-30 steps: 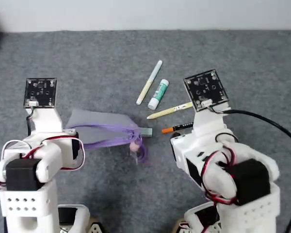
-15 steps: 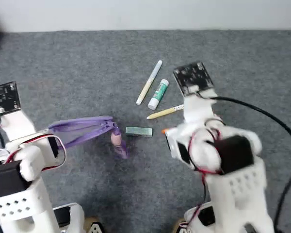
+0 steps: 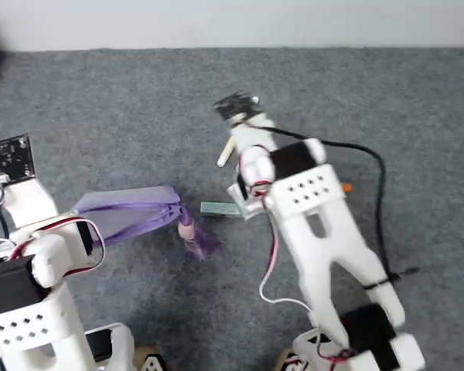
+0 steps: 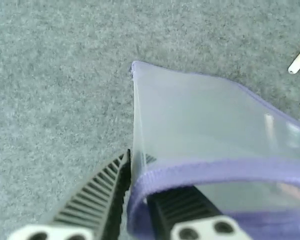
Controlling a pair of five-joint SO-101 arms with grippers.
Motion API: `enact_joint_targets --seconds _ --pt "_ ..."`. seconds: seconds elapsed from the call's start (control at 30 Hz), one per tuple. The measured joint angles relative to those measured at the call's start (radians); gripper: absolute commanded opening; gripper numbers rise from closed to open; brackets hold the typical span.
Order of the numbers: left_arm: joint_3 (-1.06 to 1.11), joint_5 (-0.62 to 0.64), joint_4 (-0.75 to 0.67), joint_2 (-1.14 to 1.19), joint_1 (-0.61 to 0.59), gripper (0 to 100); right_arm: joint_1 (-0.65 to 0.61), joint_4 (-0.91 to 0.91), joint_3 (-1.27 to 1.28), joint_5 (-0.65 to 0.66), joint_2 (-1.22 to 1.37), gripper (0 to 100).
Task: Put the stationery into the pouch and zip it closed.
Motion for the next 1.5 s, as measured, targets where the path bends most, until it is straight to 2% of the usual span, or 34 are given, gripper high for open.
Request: enact_joint_targets --seconds 0.17,0.4,0.57,0.73,0.87,1.07,1.33,1.5 --pt "0.002 0.0 0.0 0.0 0.0 1 -0.074 -0.086 0.0 0.112 0.117 17.3" --pt "0.002 0.0 0.0 0.0 0.0 1 -0.137 -0.213 0.0 0.201 0.278 18.9" --pt "0.002 0.0 0.0 0.0 0.0 1 -0.14 -0.295 0.0 0.269 0.379 26.9" --pt "0.002 0.0 0.0 0.0 0.0 1 -0.14 -0.296 -0.087 0.279 0.502 25.2" --pt "0.002 0.0 0.0 0.0 0.0 1 -0.127 -0.242 -0.207 0.279 0.631 21.0" --pt "0.002 0.0 0.0 0.0 0.0 1 -0.123 -0.135 -0.371 0.279 0.758 0.6" --pt "0.002 0.0 0.0 0.0 0.0 1 -0.107 -0.021 -0.41 0.281 0.773 0.9" --pt "0.002 0.0 0.0 0.0 0.0 1 -0.071 0.097 -0.41 0.279 0.692 0.9"
